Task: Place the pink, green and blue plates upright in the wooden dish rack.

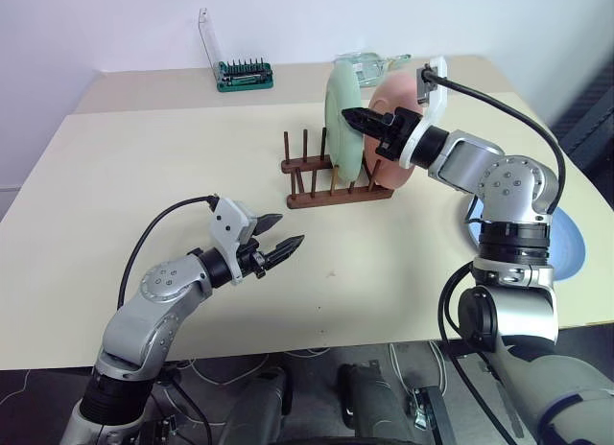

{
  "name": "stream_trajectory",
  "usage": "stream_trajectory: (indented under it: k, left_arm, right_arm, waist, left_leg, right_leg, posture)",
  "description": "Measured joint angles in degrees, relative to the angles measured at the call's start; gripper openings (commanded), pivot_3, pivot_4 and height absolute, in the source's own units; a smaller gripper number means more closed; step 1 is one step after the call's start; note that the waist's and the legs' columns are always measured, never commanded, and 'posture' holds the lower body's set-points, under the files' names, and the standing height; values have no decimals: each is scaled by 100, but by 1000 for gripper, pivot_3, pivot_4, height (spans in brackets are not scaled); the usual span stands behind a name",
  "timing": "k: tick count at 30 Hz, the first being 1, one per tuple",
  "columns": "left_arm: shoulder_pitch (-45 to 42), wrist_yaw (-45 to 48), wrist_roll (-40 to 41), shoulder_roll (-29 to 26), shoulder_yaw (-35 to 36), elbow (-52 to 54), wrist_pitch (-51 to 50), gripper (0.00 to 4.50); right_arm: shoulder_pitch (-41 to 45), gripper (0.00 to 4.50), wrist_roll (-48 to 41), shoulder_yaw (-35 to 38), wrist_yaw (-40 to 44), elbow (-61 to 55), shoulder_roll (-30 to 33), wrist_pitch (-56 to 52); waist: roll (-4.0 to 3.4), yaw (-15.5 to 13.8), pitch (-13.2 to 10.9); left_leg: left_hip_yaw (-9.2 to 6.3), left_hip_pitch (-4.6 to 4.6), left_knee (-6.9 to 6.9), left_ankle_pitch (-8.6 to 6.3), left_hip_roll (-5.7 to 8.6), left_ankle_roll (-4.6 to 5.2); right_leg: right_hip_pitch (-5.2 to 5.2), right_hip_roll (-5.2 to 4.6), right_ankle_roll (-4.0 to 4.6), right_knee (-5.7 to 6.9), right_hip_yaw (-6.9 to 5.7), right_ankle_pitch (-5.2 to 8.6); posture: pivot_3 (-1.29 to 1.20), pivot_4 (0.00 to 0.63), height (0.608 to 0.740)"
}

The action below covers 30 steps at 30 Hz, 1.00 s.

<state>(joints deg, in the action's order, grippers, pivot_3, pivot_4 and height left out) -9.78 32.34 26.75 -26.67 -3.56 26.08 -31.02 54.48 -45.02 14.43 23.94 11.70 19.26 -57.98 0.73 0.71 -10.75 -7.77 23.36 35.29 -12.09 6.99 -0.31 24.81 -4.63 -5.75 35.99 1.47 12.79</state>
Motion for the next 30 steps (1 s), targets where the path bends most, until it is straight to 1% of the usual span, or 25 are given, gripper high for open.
stream_trajectory:
  k: [1,4,7,13,16,19,22,25,26,28,30]
  left_arm:
    - [0,0,-1,0,0,0,0,3032]
    - [0,-1,-1,0,0,0,0,3032]
    - [1,-1,0,0,0,0,0,3032]
    - [-1,13,0,1,-1,-1,2,3032]
    - [-27,55,-1,17,-11,-18,6,3032]
    - [-99,122,-4,48,-20,-79,20,3032]
    - [-235,260,-12,65,-76,-160,56,3032]
    - [-487,589,-31,70,-320,-436,75,3032]
    - [-532,707,-36,56,-398,-541,102,3032]
    - [-728,1002,-49,84,-606,-728,160,3032]
    - [-918,1231,-94,124,-767,-887,213,3032]
  right_arm:
    - [0,2520,35,-14,14,1,1,41]
    - [1,3902,187,-117,132,-18,46,199]
    - [1,3902,378,-329,284,-101,184,342]
    - [-1,3902,1048,-972,807,-617,769,872]
    - [-41,3902,1546,-1364,1209,-978,1326,1415]
    - [-227,3902,1916,-1410,1659,-1321,1883,2039]
    - [-568,3902,1941,-1136,2115,-1486,2548,2258]
    - [-1173,3902,1937,-392,2376,-1479,3469,2266]
    - [-1410,3902,2001,-150,2406,-1459,3706,2255]
    - [-2288,3902,2066,319,2546,-1555,4150,2115]
    - [-3127,3902,2058,600,2655,-1683,4225,1916]
  waist:
    - [0,2,0]
    - [0,3,0]
    - [-1,0,0]
    - [-1,-3,-1]
    - [-2,-10,-2]
    - [0,-29,-2]
    - [1,-66,-3]
    - [-4,-177,-5]
    - [-4,-166,-5]
    - [1,-208,-1]
    - [-6,-170,0]
  left_leg:
    - [0,0,0,0,0,0]
    - [0,0,0,0,0,0]
    - [0,0,0,0,0,0]
    - [0,1,0,0,0,0]
    - [1,2,-1,0,0,0]
    - [0,4,1,-1,0,0]
    - [-2,5,0,-2,-1,3]
    - [-4,9,2,-5,-1,10]
    - [1,8,2,-8,-1,14]
    - [0,9,2,-13,-4,21]
    - [13,9,2,-14,-5,24]
  right_leg:
    - [0,0,0,0,0,0]
    - [0,0,-1,0,0,-1]
    - [0,0,-1,0,0,0]
    - [0,0,-2,-2,-1,0]
    - [1,0,-4,-5,-2,1]
    - [-7,-2,-6,-17,-6,1]
    - [-17,-1,-5,-42,-12,2]
    - [-30,-3,-2,-68,-19,4]
    - [-30,-3,-2,-72,-16,4]
    - [-37,-5,-4,-79,-20,6]
    - [-33,-7,-5,-77,-11,6]
  posture:
    - [0,150,740]
    - [0,150,740]
    - [0,150,740]
    - [0,150,740]
    - [0,150,740]
    - [0,150,740]
    - [0,150,740]
    - [0,150,740]
    - [0,150,740]
    - [0,150,740]
    - [0,150,740]
